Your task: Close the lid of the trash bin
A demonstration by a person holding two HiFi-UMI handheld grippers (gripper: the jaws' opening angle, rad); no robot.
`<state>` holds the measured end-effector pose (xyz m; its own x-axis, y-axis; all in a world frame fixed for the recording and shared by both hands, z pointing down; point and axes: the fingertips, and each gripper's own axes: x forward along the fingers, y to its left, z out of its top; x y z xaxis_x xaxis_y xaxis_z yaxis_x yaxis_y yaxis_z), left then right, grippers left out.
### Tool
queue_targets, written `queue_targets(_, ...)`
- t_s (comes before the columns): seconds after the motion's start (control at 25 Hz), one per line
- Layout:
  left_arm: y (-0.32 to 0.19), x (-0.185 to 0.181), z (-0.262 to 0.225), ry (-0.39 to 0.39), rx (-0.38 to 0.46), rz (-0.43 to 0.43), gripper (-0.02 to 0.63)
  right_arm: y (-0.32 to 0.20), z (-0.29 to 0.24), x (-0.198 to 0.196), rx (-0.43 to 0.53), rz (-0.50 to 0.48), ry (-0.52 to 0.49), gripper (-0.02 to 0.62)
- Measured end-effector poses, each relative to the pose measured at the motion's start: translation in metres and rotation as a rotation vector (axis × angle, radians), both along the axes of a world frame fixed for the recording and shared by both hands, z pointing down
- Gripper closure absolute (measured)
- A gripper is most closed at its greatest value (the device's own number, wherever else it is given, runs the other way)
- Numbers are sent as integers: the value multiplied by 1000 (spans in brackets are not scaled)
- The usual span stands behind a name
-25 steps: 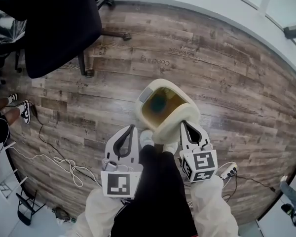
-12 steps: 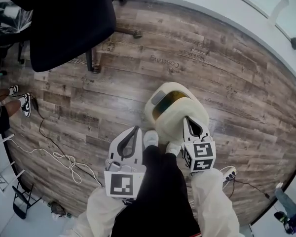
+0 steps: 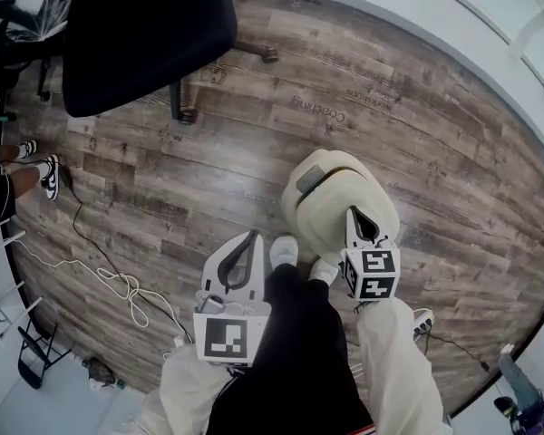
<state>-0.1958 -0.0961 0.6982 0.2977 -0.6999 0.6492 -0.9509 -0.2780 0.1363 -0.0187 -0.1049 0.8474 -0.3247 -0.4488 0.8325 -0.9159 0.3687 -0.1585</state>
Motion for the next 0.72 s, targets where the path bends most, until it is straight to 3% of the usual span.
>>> queue_targets(0.36, 1, -28, 9, -7, -12, -49, 601, -1, 23, -6, -36, -15, 39, 572)
queue_targets(0.72, 2, -33, 11, -9, -16, -43, 601, -1, 28, -10, -33, -45, 81, 571)
